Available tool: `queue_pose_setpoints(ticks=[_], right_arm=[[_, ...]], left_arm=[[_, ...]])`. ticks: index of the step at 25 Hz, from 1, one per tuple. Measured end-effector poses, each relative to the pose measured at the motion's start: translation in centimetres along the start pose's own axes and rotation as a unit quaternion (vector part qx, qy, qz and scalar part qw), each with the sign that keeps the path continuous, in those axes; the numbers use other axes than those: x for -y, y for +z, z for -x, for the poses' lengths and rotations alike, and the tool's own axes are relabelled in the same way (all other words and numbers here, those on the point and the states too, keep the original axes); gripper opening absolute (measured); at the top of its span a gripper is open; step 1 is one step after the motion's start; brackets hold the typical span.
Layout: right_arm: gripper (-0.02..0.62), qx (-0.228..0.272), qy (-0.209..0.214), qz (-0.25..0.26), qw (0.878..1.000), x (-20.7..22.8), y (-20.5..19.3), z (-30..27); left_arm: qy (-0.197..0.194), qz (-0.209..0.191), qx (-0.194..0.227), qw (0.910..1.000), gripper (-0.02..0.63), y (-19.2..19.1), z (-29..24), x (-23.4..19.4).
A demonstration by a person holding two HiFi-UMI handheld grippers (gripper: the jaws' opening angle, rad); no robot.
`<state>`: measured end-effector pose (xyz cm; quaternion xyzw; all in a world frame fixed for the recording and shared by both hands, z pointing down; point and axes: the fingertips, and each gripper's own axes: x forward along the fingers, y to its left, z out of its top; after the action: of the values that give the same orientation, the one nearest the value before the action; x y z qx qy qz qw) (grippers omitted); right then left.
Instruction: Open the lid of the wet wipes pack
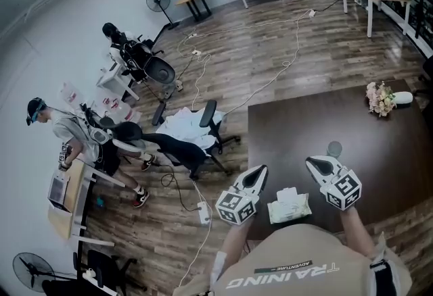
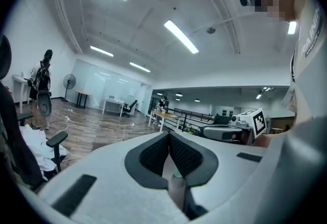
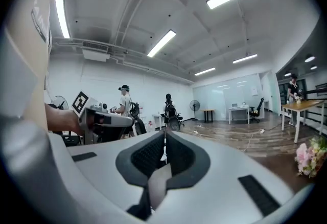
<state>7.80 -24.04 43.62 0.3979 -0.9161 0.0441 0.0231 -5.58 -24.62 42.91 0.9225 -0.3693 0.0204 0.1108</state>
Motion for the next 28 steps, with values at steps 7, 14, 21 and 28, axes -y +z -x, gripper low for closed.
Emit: queue_pose_setpoints(ticks=[7, 14, 21, 28], right_arm=[[0.018, 0.041, -0.011, 0.012, 0.999, 0.0, 3.9, 0.6], [0.015, 0.016, -0.013, 0.024, 0.999, -0.7, 2.4, 0.4], [0.014, -0.003, -0.022, 0.035, 0.999, -0.8, 1.2, 1.3], [0.014, -0.010, -0.013, 0.028, 0.999, -1.7, 0.4, 1.3]], left_arm=[[0.022, -0.004, 0.036, 0.9991, 0.009, 2.1, 1.1, -1.3], [0.021, -0.026, 0.037, 0.9988, 0.009, 2.0, 2.2, -0.4], [0.027, -0.046, 0.032, 0.9980, 0.009, 1.6, 3.2, 0.2], [0.028, -0.035, 0.012, 0.9989, 0.009, -0.5, 3.4, 0.1]])
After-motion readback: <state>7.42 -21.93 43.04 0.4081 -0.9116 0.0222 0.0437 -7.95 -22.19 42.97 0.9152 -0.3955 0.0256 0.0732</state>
